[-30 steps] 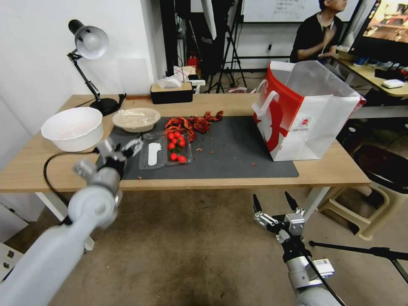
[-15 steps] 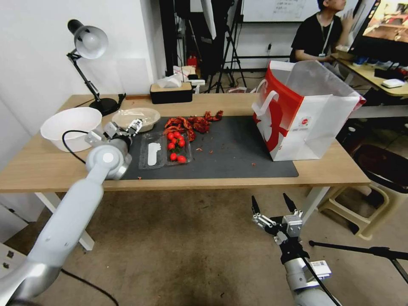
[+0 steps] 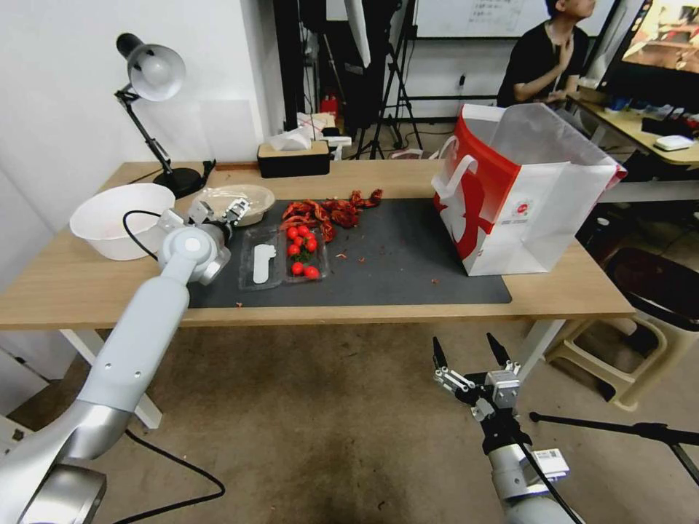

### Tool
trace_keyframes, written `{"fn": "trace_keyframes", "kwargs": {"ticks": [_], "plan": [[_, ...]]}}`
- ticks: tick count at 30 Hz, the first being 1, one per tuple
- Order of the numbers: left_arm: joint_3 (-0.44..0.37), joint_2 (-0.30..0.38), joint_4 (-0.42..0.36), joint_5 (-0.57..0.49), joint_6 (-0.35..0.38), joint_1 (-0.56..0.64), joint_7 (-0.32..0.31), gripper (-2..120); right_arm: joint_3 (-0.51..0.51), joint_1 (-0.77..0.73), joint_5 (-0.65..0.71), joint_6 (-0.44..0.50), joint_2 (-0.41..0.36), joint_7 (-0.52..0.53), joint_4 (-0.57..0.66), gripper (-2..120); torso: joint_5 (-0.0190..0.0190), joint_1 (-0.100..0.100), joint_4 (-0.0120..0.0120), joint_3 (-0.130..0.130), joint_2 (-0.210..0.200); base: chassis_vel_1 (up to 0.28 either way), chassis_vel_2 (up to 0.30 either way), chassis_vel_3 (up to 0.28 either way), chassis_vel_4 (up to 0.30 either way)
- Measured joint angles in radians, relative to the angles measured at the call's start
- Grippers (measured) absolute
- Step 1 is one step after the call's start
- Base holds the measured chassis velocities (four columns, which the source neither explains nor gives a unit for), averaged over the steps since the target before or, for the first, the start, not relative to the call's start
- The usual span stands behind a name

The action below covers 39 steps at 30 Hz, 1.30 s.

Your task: Pick up the trash from the table and place it into the takeout bag.

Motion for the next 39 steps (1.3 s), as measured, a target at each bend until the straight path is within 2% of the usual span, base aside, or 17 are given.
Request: {"fn": "trace_keyframes", "kwargs": {"ticks": [2,5,6,8,9,12,13,19,21,22,24,25,26,28,39], "plan": [[-0.001,-0.002,0.006,0.001,-0.003,-0.002,0.003,97,0.0,0.0,0.0,0.0,0.0,0.0,0.0,100,0.0001,0.0,-0.0001,0.0,0.0,0.0,0.0,0.0,0.0],[-0.007,-0.008,0.008,0.0,-0.018,0.002,0.017,83,-0.001,0.002,0.0,0.001,0.0,0.0,-0.001,100,0.0006,0.0,-0.0002,0.0,0.0,0.0,0.0,0.0,0.0],[-0.007,-0.008,0.008,0.0,-0.018,0.002,0.017,83,-0.001,0.002,0.0,0.001,0.0,0.0,-0.001,100,0.0006,0.0,-0.0002,0.0,0.0,0.0,0.0,0.0,0.0],[-0.011,-0.015,-0.008,-0.003,-0.03,0.02,0.022,72,-0.006,0.004,-0.002,0.001,0.001,0.0,-0.003,100,0.0005,0.0,0.0,0.0,0.0,0.0,0.0,0.0,0.0],[-0.011,-0.015,-0.008,-0.003,-0.03,0.02,0.022,72,-0.006,0.004,-0.002,0.001,0.001,0.0,-0.003,100,0.0005,0.0,0.0,0.0,0.0,0.0,0.0,0.0,0.0],[-0.014,-0.022,-0.019,-0.002,-0.043,0.038,0.023,61,-0.009,0.006,-0.005,0.001,0.003,0.0,-0.005,100,-0.0008,0.0,0.0,0.0,0.0,0.0,0.0,0.0,0.0],[-0.016,-0.023,-0.021,-0.002,-0.049,0.041,0.028,53,-0.011,0.006,-0.006,0.001,0.003,0.0,-0.005,100,0.0,0.0,0.0002,0.0,0.0,0.0,0.0,0.0,0.0],[-0.018,-0.024,-0.023,-0.001,-0.063,0.051,0.048,39,-0.012,0.005,-0.009,0.0,0.002,-0.001,-0.005,100,-0.0001,0.0,0.0,0.0,0.0,0.0,0.0,0.0,0.0],[-0.019,-0.023,-0.024,-0.002,-0.066,0.051,0.051,27,-0.012,0.003,-0.01,0.0,0.002,-0.001,-0.005,100,0.0,0.0,0.0001,0.0,0.0,0.0,0.0,0.0,0.0],[-0.019,-0.023,-0.024,-0.002,-0.066,0.051,0.051,27,-0.012,0.003,-0.01,0.0,0.002,-0.001,-0.005,100,0.0,0.0,0.0001,0.0,0.0,0.0,0.0,0.0,0.0],[-0.019,-0.022,-0.024,-0.002,-0.07,0.052,0.053,18,-0.012,0.002,-0.011,0.0,0.002,-0.001,-0.005,100,0.0001,0.0,0.0001,0.0,0.0,0.0,0.0,0.0,0.0],[-0.019,-0.021,-0.024,-0.002,-0.079,0.052,0.057,10,-0.012,-0.001,-0.013,0.0,0.002,-0.002,-0.005,100,0.0,0.0,0.0001,0.0,0.0,0.0,0.0,0.0,0.0],[-0.019,-0.021,-0.024,-0.002,-0.079,0.052,0.057,10,-0.012,-0.001,-0.013,0.0,0.002,-0.002,-0.005,100,0.0,0.0,0.0001,0.0,0.0,0.0,0.0,0.0,0.0],[-0.019,-0.02,-0.024,-0.001,-0.093,0.051,0.064,1,-0.012,-0.004,-0.015,0.001,0.002,-0.003,-0.005,100,0.0001,0.0,0.0,0.0,0.0,0.0,0.0,0.0,0.0],[-0.02,-0.017,-0.044,0.023,-0.149,0.069,0.136,0,-0.012,-0.015,-0.024,0.008,0.002,-0.012,-0.003,100,0.0001,0.0,0.0,0.0,0.0,0.0,0.0,0.0,0.0]]}}
